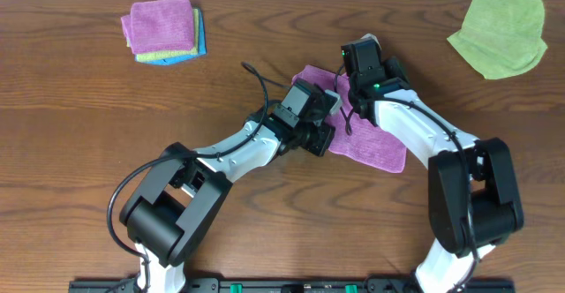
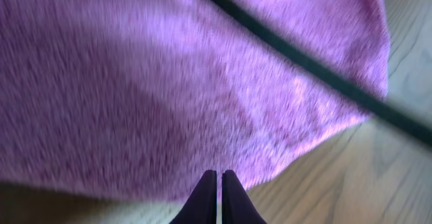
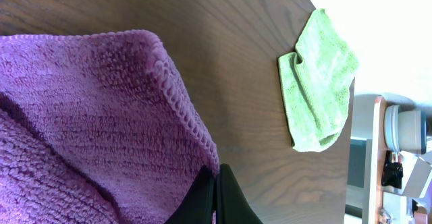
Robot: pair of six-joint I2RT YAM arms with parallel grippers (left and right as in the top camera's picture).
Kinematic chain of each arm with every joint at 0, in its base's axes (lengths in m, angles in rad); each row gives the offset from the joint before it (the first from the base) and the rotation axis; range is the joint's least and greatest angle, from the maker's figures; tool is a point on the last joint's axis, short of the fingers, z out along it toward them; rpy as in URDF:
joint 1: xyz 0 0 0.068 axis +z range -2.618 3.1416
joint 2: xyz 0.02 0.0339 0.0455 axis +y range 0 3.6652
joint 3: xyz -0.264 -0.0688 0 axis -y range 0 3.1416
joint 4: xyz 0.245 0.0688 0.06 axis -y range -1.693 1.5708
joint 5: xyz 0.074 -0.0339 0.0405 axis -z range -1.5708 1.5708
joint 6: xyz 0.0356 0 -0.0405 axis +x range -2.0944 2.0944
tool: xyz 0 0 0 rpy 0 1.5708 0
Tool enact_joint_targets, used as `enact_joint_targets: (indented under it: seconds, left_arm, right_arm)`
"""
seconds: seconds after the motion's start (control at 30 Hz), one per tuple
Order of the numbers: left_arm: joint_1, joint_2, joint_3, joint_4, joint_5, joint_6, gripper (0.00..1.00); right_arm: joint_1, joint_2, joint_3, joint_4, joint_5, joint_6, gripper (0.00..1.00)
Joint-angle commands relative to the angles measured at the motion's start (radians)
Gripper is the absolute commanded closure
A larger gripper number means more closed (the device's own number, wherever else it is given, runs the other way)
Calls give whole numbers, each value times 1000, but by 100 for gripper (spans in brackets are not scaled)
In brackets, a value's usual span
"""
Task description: Fold the cloth
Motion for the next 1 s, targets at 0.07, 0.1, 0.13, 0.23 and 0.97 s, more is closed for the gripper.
enact_joint_targets:
  seconds: [0.07, 0.1, 0.13, 0.23, 0.97]
  left_arm:
    - [2, -7, -3, 68, -39, 6, 94]
    - [2, 3, -3, 78, -38, 6, 94]
    - [2, 10, -3, 81, -38, 3, 94]
    - [2, 18, -3, 101, -42, 3, 94]
    - [3, 89, -3, -4, -77, 37, 94]
  right_arm:
    - [-3, 7, 15, 2, 28, 22, 99]
    - [-3, 7, 15, 2, 28, 22, 99]
    - [-3, 7, 15, 2, 28, 22, 99]
    - [-3, 7, 15, 2, 28, 22, 99]
    - [-3, 7, 15, -5, 28, 29, 99]
